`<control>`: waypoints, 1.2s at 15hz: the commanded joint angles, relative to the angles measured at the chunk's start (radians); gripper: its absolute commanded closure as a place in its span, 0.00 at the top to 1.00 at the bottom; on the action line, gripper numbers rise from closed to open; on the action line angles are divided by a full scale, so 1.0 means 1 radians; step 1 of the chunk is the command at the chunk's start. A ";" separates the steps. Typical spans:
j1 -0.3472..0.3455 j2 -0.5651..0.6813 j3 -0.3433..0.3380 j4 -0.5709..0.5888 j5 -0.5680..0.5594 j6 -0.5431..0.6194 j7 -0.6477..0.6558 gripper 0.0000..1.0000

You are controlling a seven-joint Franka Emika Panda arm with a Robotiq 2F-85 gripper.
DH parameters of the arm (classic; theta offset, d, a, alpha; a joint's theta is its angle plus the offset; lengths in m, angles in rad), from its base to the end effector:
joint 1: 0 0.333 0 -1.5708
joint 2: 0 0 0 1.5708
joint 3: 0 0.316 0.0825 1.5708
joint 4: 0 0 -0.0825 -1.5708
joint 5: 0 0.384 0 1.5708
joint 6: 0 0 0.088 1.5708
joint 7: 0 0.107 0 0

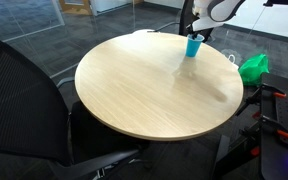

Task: Remove the orange and black pen from the light blue cup

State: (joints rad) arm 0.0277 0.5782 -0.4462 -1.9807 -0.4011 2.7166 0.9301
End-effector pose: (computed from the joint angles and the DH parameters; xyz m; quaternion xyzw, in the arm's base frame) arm 0.5855 -0.2316 0.2129 0.8753 -0.4258 0.1365 0.1840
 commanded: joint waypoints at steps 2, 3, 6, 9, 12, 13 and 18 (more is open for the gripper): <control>0.039 0.018 -0.044 0.006 -0.001 0.029 0.026 0.03; 0.044 0.019 -0.048 0.005 -0.002 0.032 0.029 0.03; 0.072 0.005 -0.072 -0.018 -0.012 0.044 0.045 0.03; 0.127 -0.018 -0.122 -0.049 -0.047 0.064 0.100 0.03; 0.208 -0.038 -0.194 -0.082 -0.100 0.064 0.179 0.03; 0.237 -0.045 -0.219 -0.094 -0.122 0.063 0.211 0.03; 0.380 -0.125 -0.338 -0.174 -0.247 0.015 0.364 0.03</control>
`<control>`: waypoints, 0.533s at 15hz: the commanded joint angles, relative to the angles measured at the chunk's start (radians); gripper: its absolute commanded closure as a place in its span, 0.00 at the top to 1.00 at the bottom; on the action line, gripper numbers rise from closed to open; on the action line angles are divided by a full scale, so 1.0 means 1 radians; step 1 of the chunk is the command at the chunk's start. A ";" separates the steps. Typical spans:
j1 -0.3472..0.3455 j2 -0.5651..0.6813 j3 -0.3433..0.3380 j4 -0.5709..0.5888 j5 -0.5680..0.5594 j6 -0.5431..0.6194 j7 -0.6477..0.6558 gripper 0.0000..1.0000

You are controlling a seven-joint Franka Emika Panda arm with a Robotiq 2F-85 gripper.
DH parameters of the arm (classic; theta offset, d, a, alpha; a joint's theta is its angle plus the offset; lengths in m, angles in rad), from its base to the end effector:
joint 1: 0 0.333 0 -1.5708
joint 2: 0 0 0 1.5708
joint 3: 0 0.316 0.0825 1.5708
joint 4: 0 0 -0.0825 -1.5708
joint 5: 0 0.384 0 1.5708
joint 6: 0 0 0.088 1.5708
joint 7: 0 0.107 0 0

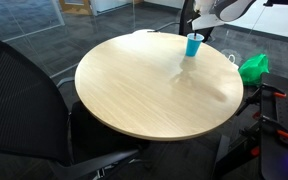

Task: Remove the orange and black pen from the light blue cup

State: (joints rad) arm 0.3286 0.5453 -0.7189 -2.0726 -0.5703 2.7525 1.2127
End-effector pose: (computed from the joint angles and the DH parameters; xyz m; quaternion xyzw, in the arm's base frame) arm 0.5758 -0.1977 0.2400 0.8413 -0.4422 0.1996 0.2385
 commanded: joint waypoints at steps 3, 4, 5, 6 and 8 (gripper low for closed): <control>0.144 -0.158 -0.125 -0.129 -0.203 -0.032 0.209 0.03; 0.157 -0.186 -0.137 -0.142 -0.257 -0.039 0.261 0.03; 0.162 -0.217 -0.139 -0.152 -0.313 -0.053 0.307 0.03; 0.160 -0.250 -0.132 -0.159 -0.370 -0.079 0.357 0.03; 0.120 -0.328 -0.078 -0.168 -0.488 -0.142 0.450 0.03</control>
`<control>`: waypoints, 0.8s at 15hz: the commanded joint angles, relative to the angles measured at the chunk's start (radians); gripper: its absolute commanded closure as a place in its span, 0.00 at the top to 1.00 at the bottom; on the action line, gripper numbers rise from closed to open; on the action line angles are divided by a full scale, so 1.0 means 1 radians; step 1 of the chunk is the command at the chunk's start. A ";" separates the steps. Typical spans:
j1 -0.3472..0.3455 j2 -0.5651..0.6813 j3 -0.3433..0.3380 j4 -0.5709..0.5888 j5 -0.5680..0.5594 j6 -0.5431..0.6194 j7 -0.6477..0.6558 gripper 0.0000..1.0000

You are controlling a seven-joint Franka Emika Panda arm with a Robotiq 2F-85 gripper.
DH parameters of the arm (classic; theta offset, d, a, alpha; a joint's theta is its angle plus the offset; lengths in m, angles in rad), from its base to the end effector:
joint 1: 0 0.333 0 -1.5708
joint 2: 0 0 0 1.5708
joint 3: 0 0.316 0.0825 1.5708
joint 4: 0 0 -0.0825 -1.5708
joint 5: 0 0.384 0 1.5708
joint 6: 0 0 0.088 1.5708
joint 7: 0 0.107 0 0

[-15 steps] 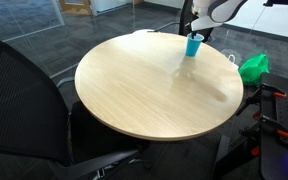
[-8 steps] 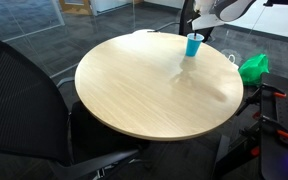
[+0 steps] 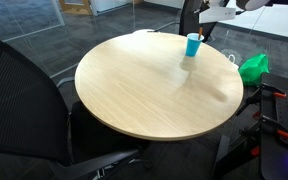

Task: Remove the orange and black pen from the light blue cup

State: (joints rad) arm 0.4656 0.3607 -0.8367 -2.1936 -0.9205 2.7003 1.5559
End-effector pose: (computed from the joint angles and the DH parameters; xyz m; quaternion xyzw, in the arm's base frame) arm 0.5428 -0.1753 0.2837 0.8090 -0.4636 0.2569 0.2541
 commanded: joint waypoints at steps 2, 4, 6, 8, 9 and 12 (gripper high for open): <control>-0.077 -0.224 0.124 -0.054 -0.237 -0.170 0.187 0.03; -0.165 -0.290 0.244 -0.063 -0.285 -0.240 0.233 0.03; -0.263 -0.335 0.376 -0.070 -0.281 -0.281 0.229 0.03; -0.347 -0.361 0.490 -0.073 -0.247 -0.294 0.197 0.03; -0.376 -0.369 0.534 -0.074 -0.230 -0.301 0.180 0.03; -0.428 -0.369 0.633 -0.068 -0.129 -0.323 0.079 0.03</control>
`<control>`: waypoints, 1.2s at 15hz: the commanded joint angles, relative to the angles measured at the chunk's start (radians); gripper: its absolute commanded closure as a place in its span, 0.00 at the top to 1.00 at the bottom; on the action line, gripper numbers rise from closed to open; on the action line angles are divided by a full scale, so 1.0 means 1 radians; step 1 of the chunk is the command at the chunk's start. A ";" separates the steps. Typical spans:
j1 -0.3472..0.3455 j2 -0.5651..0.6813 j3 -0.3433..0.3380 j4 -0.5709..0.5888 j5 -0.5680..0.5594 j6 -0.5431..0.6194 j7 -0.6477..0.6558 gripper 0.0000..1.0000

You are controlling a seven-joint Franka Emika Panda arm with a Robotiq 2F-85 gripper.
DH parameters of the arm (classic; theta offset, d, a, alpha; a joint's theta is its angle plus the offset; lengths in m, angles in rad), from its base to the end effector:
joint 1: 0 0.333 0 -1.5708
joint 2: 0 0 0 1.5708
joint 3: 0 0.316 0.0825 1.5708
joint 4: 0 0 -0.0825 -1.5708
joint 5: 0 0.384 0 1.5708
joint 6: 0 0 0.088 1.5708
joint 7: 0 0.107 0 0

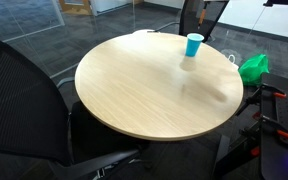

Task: Remove the orange and black pen from the light blue cup

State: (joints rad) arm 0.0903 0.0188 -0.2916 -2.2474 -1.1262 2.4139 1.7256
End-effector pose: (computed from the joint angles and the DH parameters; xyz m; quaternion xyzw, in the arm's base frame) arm 0.5290 -0.1127 0.3747 0.7856 -0.4797 0.3111 0.2365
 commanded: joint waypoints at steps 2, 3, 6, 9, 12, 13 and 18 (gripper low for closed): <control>-0.068 -0.021 0.133 -0.005 0.153 -0.049 -0.176 0.03; -0.071 -0.019 0.151 -0.002 0.183 -0.065 -0.214 0.03; -0.068 -0.015 0.199 0.016 0.263 -0.134 -0.320 0.03; -0.055 0.004 0.244 0.051 0.328 -0.211 -0.412 0.03; -0.046 0.033 0.285 0.087 0.385 -0.233 -0.492 0.03; -0.042 0.045 0.297 0.099 0.405 -0.230 -0.514 0.03; -0.007 0.160 0.341 0.173 0.474 -0.233 -0.617 0.03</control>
State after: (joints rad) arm 0.0615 0.0982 0.0319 -2.1489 -0.6972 2.2153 1.1845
